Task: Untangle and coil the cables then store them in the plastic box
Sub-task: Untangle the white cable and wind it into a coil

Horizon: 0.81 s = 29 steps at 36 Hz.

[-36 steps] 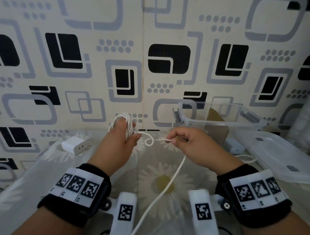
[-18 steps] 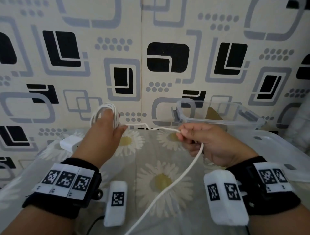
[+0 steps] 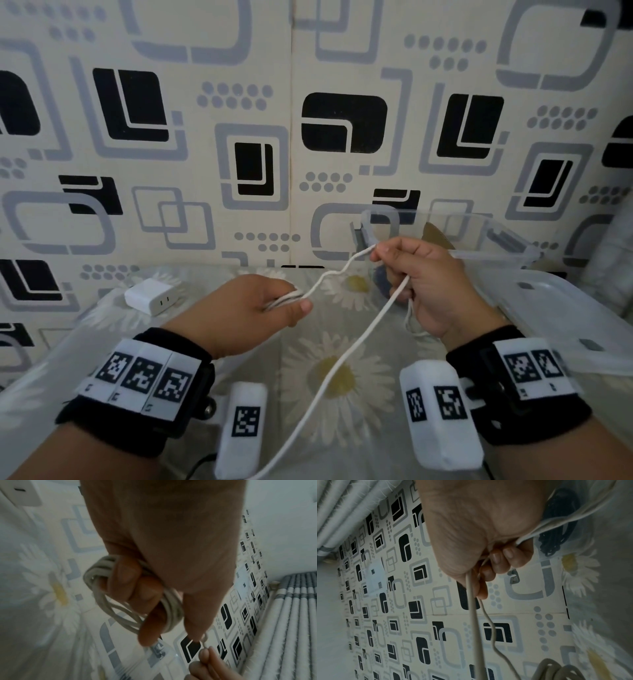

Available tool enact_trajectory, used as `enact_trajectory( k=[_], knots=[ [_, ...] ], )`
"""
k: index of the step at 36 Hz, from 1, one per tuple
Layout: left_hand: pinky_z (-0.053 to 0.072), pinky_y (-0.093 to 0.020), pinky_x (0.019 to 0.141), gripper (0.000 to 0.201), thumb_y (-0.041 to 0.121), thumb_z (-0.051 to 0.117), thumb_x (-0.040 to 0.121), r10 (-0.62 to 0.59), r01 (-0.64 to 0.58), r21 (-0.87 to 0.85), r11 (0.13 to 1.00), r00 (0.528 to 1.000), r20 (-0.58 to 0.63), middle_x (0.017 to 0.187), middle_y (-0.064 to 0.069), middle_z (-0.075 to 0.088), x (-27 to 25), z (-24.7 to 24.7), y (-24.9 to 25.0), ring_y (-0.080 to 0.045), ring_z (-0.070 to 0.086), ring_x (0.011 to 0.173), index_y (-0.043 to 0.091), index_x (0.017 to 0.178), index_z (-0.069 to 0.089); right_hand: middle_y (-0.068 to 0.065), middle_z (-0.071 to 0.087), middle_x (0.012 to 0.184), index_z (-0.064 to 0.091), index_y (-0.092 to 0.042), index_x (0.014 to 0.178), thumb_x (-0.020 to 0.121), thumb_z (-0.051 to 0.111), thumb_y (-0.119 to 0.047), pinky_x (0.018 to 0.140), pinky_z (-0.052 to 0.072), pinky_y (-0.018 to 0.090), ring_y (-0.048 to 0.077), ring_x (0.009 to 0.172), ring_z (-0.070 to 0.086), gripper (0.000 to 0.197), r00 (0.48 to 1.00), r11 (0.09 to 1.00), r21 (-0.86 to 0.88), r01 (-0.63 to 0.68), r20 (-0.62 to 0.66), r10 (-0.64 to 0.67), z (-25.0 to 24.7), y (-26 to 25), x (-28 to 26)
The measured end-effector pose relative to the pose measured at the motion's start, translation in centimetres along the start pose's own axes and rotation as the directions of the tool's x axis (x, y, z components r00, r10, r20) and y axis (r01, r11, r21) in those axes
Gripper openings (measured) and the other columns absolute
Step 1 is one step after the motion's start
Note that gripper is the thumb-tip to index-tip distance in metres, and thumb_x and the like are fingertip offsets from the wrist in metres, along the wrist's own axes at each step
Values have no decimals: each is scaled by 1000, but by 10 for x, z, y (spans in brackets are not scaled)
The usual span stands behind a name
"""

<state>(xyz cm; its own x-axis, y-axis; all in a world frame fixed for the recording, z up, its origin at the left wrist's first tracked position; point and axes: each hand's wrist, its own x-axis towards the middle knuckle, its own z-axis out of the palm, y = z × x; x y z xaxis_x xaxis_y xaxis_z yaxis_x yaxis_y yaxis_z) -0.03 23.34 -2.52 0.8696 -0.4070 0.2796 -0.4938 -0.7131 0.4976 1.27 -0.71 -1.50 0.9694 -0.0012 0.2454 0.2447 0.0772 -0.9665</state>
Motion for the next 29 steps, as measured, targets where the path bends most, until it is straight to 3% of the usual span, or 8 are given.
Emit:
enact_trajectory(
  k=[3, 5, 8, 12, 15, 22, 25, 29],
  knots=[
    [35, -9, 57, 37, 41, 55, 94, 43, -44, -145, 988, 999, -11, 50, 19, 52, -2, 0, 5, 3, 50, 51, 19, 66, 66, -6, 36, 48, 67, -3, 80, 92, 57, -12, 42, 21, 21, 7, 44, 27, 18, 1000, 1000, -10, -22, -14, 22, 0, 1, 0],
    [34, -10, 52, 42, 50, 59, 88, 52, -58, -302, 952, 998, -28, 47, 12, 47, -3, 1, 6, -2, 43, 45, 18, 62, 64, -8, 38, 47, 67, -3, 82, 92, 58, -12, 41, 20, 20, 6, 44, 27, 16, 999, 999, -12, -44, -13, 44, 0, 1, 1],
    [31, -15, 46, 45, 55, 56, 76, 23, -39, -578, 815, 999, -35, 47, 6, 35, -3, 0, 4, -9, 30, 43, 14, 60, 61, -5, 41, 51, 65, -9, 82, 89, 61, -11, 38, 19, 17, 6, 44, 28, 7, 996, 996, -2, -84, 8, 84, 1, 2, 2],
    [20, -22, 44, 42, 50, 56, 76, 6, -36, -775, 631, 999, -41, 46, 0, 24, -2, -1, 5, -14, 19, 42, 11, 60, 57, -3, 42, 55, 63, -17, 72, 88, 65, -11, 38, 21, 16, 7, 47, 31, 17, 994, 990, -100, -94, 48, 100, 3, 9, 1],
    [15, -31, 49, 41, 49, 56, 76, -7, -29, -855, 517, 999, -38, 42, 3, 24, -1, 0, 5, -12, 18, 41, 13, 58, 57, -4, 48, 55, 63, -22, 67, 89, 66, -16, 39, 27, 17, 6, 48, 38, 23, 993, 974, -213, -72, 80, 90, 10, 14, -2],
    [27, -26, 50, 40, 45, 50, 85, -39, 23, -961, 276, 999, 13, 39, 10, 25, 2, -1, 2, -5, 22, 33, 15, 57, 55, -2, 59, 65, 67, -17, 80, 89, 65, -21, 53, 35, 24, 7, 52, 46, 10, 977, 953, -301, -27, 192, 88, 18, 19, -4],
    [31, -24, 49, 43, 43, 46, 90, -74, 44, -968, 248, 997, 26, 39, 10, 24, 4, -2, 3, -5, 21, 32, 15, 58, 54, -4, 61, 68, 71, -12, 85, 90, 65, -20, 56, 38, 23, 10, 55, 47, 12, 966, 950, -313, 2, 246, 79, 20, 20, -6],
    [33, -24, 48, 44, 40, 42, 92, -146, 50, -969, 241, 989, 15, 40, 8, 23, 6, -4, 4, -6, 20, 33, 13, 59, 52, 3, 66, 81, 71, -21, 88, 91, 63, -20, 61, 46, 26, 11, 59, 52, 9, 950, 960, -278, -29, 291, 113, 19, 21, -7]
  ],
)
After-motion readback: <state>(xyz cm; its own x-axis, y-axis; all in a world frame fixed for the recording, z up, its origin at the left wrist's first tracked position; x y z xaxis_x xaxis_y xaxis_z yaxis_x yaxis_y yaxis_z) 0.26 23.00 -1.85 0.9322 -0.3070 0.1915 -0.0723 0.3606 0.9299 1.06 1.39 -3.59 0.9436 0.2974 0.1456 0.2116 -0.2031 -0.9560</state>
